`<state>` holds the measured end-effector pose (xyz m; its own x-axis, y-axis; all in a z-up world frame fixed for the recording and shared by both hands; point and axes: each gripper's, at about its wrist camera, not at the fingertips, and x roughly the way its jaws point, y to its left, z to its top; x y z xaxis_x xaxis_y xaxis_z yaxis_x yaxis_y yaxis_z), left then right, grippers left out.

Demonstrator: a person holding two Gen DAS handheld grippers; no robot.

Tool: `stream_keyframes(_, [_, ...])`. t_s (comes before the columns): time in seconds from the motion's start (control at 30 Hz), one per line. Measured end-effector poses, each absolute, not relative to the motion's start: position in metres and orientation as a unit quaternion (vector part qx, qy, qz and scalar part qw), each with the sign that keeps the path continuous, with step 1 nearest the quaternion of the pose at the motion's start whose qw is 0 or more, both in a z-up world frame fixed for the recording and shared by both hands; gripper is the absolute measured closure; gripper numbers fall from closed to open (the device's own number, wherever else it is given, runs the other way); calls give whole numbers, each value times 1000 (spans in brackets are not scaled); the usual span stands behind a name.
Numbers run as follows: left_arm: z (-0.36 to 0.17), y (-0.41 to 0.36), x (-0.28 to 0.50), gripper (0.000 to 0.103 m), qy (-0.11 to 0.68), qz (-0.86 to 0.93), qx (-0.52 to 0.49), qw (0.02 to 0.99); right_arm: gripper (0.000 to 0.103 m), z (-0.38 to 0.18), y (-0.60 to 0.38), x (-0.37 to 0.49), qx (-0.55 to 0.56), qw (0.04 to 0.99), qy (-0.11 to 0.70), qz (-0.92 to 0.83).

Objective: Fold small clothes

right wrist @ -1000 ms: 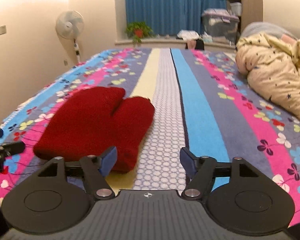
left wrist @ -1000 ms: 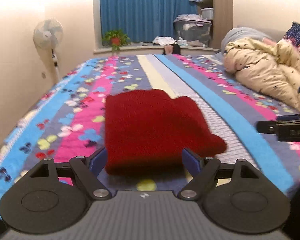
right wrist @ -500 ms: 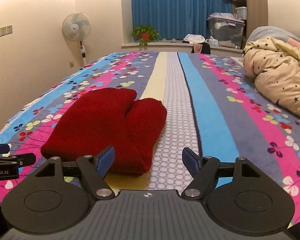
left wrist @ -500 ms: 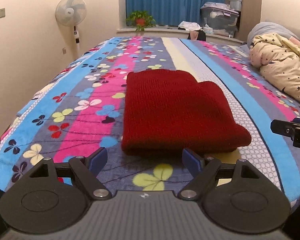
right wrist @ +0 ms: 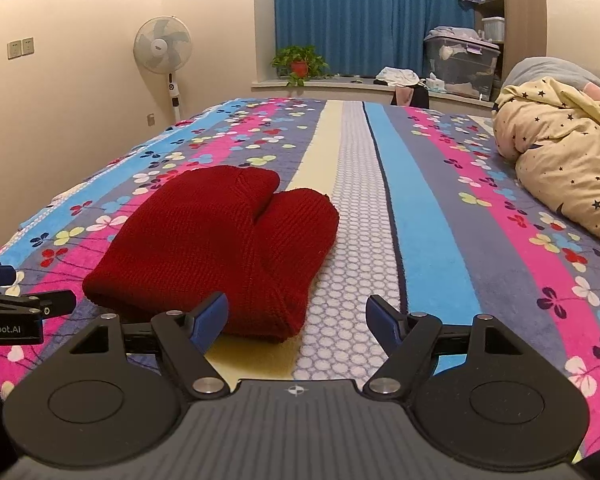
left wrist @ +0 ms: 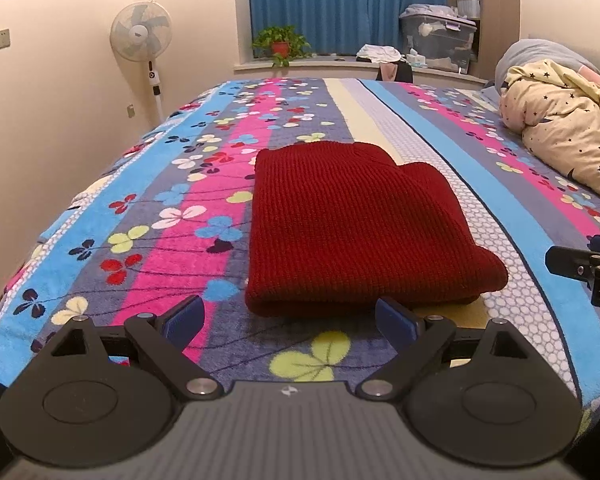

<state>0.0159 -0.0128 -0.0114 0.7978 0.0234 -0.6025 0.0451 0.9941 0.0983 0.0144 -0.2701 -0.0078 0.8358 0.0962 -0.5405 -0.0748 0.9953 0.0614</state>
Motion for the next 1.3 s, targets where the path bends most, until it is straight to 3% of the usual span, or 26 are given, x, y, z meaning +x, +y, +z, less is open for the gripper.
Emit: stream_keyframes(1.3, [-11,-17,15,8,317,-14,55,947,25,-11,-273,13,1,957,286,58])
